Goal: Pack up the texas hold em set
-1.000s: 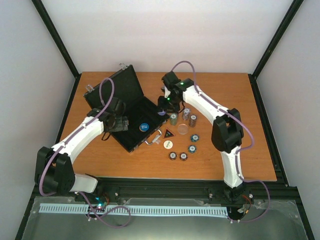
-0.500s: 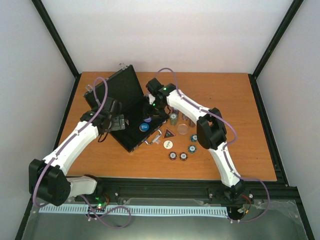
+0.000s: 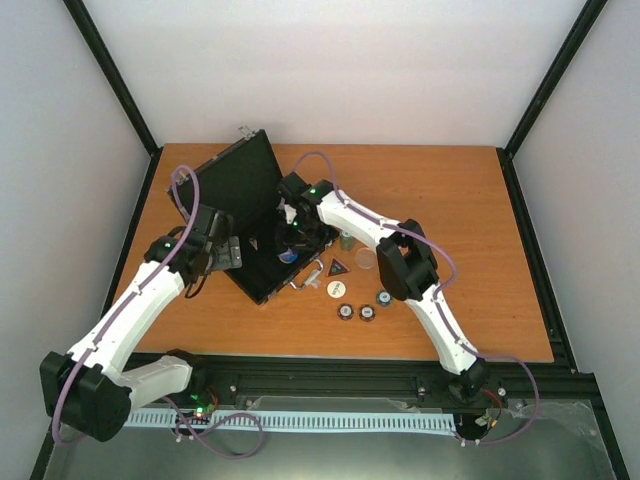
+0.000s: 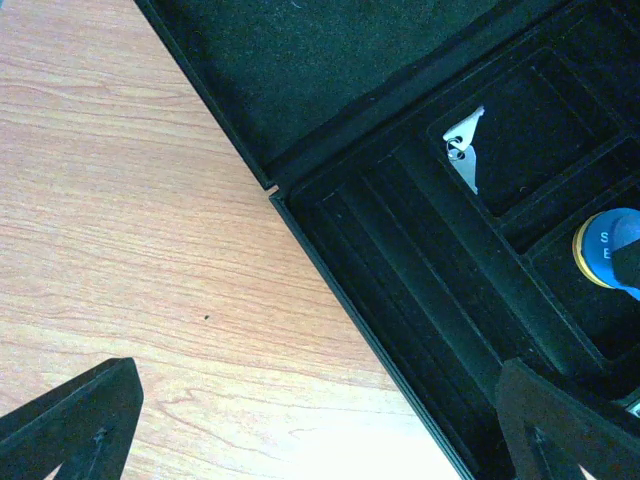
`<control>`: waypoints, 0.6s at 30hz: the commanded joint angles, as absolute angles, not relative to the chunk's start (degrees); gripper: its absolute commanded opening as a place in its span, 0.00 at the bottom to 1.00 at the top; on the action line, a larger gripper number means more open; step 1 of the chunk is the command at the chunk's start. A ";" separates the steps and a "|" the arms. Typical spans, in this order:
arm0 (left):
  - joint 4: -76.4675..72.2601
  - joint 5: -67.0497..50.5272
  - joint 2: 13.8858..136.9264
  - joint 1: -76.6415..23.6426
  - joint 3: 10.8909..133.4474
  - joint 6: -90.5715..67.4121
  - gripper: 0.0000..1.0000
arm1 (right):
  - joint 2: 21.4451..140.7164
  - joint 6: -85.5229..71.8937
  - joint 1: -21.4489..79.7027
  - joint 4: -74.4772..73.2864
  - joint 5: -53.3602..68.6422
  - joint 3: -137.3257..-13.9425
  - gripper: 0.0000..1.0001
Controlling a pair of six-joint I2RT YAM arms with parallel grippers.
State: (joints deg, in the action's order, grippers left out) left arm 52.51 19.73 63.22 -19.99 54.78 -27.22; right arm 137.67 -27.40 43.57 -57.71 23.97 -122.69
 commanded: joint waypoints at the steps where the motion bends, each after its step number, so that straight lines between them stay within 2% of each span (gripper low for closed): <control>1: 53.63 20.09 60.97 -19.77 54.88 -27.72 1.00 | 139.30 -27.88 44.82 -58.14 21.81 -124.72 0.47; 10: 53.38 19.74 60.46 -19.78 54.64 -27.79 1.00 | 140.10 -28.83 44.91 -59.90 16.29 -124.72 0.49; 18: 52.60 19.24 61.34 -19.78 54.73 -27.60 1.00 | 141.54 -28.09 44.93 -60.34 16.52 -126.08 0.54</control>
